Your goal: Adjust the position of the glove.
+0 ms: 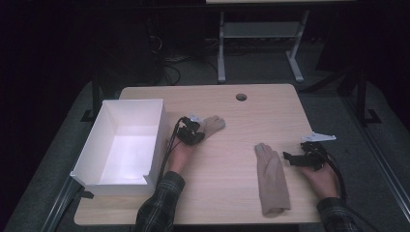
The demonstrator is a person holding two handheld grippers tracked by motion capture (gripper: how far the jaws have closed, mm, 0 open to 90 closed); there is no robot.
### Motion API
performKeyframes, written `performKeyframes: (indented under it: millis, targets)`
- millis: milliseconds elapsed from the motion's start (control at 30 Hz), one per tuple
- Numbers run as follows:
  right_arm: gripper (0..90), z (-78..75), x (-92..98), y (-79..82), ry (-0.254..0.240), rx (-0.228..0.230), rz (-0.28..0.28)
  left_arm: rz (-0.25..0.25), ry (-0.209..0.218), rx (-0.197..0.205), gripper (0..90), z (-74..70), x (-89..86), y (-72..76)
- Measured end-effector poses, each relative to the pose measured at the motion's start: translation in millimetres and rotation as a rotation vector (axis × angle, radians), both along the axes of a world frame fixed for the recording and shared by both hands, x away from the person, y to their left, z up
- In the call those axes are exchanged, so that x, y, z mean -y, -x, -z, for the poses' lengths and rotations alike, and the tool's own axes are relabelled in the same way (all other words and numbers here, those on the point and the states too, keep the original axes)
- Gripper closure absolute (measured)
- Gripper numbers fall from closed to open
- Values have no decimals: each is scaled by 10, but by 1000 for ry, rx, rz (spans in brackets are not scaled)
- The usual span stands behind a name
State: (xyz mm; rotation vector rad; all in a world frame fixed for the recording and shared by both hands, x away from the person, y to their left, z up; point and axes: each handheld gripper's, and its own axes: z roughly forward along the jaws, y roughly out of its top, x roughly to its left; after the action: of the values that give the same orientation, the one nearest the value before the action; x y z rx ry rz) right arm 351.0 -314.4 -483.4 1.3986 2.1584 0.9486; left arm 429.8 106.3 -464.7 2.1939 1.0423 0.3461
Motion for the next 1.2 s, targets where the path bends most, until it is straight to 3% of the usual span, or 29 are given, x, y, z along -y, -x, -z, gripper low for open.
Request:
performKeyframes:
  millis: [367, 567, 933, 967, 1200]
  targets:
    - [143, 0, 0, 0, 0, -1, 0, 46, 51, -26, 898, 16, 95, 147]
    - [143, 0, 0, 0, 0, 0, 0, 99, 39, -37, 897, 7, 247, 241]
    - [143, 0, 1, 0, 0, 0, 0, 181, 60, -55, 897, 15, 522, 414]
    - [143, 0, 1, 0, 0, 0, 0, 207, 63, -66, 897, 15, 560, 444]
    - [143, 0, 1, -1, 0, 0, 0, 245, 67, -60, 897, 21, 683, 537]
